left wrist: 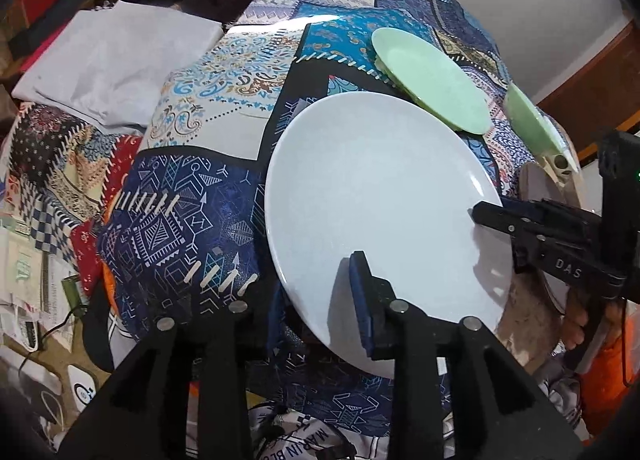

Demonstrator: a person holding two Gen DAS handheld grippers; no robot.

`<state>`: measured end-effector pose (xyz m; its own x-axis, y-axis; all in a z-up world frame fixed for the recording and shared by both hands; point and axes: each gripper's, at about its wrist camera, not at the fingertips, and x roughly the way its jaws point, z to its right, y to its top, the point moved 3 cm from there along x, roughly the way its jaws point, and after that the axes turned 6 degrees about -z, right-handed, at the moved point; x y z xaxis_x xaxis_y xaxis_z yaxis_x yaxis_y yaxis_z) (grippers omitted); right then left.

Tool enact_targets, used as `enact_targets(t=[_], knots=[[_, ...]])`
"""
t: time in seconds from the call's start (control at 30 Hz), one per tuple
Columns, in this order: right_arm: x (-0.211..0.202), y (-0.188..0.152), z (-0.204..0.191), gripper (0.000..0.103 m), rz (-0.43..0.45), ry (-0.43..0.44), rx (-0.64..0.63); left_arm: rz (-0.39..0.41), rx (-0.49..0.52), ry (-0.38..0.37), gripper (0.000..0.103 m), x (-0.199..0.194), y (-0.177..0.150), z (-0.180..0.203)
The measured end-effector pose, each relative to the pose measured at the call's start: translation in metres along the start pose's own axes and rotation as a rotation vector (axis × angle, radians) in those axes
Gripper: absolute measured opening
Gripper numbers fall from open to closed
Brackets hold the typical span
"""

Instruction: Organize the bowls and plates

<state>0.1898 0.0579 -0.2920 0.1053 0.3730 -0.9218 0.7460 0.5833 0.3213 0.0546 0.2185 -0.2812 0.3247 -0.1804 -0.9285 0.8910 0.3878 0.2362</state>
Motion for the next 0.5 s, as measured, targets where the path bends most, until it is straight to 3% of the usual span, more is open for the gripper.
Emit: enact_targets(t=[0.5], knots=[[-0.048, -0.014, 0.016, 0.025, 0.135, -0.018, 0.039, 0.085, 0.048, 0.008, 0.032, -0.029, 0.005, 0.029]])
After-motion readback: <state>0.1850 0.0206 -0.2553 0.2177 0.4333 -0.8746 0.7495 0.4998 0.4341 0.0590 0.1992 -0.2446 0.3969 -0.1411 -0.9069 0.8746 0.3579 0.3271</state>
